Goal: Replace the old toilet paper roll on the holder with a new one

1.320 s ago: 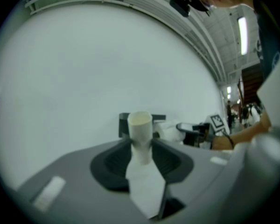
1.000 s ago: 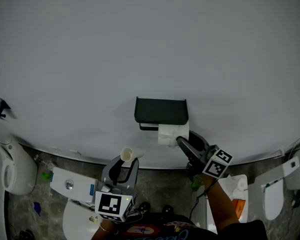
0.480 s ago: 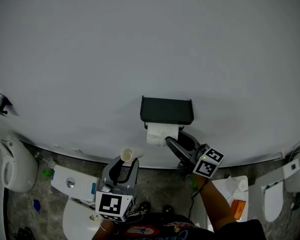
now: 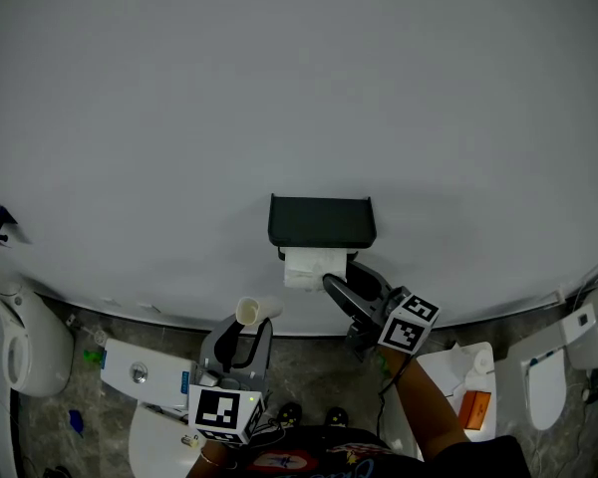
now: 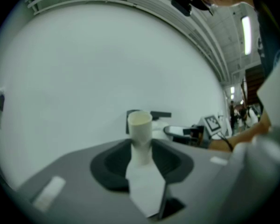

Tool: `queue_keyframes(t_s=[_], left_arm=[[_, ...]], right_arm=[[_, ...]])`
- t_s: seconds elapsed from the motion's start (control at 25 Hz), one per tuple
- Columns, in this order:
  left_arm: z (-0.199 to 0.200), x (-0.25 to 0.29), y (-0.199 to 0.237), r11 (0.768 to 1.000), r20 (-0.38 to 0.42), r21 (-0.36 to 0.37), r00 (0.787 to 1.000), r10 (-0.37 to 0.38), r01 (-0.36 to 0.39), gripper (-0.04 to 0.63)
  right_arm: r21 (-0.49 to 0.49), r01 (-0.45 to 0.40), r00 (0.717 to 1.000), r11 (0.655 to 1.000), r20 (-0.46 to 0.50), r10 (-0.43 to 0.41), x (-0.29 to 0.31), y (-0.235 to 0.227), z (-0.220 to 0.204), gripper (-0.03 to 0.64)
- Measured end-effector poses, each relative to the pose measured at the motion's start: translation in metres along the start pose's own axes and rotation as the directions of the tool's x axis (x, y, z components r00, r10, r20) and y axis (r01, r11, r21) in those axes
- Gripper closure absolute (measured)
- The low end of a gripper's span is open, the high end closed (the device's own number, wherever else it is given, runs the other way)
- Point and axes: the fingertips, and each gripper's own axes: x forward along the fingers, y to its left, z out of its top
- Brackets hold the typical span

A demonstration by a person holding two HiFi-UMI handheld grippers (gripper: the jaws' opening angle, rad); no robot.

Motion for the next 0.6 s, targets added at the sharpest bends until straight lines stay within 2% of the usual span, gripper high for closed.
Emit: queue_keyframes(t_s=[0.16, 0.36, 0.4, 0.44, 0.48, 0.6], left_arm=[[-0.001, 0.010, -0.008, 1.000, -0.005, 0.002, 1.000, -0.026, 0.026, 0.457], [-0.002, 0.021, -0.015, 0.998, -0.015, 0.043, 0.998, -0.053, 0.054, 0.457], [-0.002, 0.022, -0.016, 0.997, -0.018, 0.047, 0.998, -0.054, 0.055, 0.457], [-0.002, 0.024, -0.017, 0.997, -0.021, 0.046, 0.998, -0.056, 0.057, 0.457], [-0.004, 0.025, -0.017, 0.997, -0.023, 0.042, 0.998, -0.060, 0.061, 0.457], [-0.007, 0.030, -0.020, 0.996, -0.023, 0.049, 0.997, -0.076, 0.077, 0.457]], right_arm=[[-0.001, 0.050, 0.999, 0.999, -0.020, -0.050, -0.019, -0.007, -0.002, 0.423], [-0.087, 0.190, 0.982, 0.978, 0.031, -0.188, -0.063, -0.008, 0.010, 0.425], [-0.111, 0.208, 0.978, 0.972, 0.035, -0.205, -0.071, -0.006, 0.012, 0.443], [-0.136, 0.221, 0.975, 0.966, 0.038, -0.218, -0.078, -0.002, 0.014, 0.550], [-0.161, 0.230, 0.973, 0.960, 0.041, -0.226, -0.084, 0.002, 0.017, 0.594], [-0.229, 0.257, 0.966, 0.939, 0.044, -0.254, -0.096, 0.013, 0.021, 0.603]])
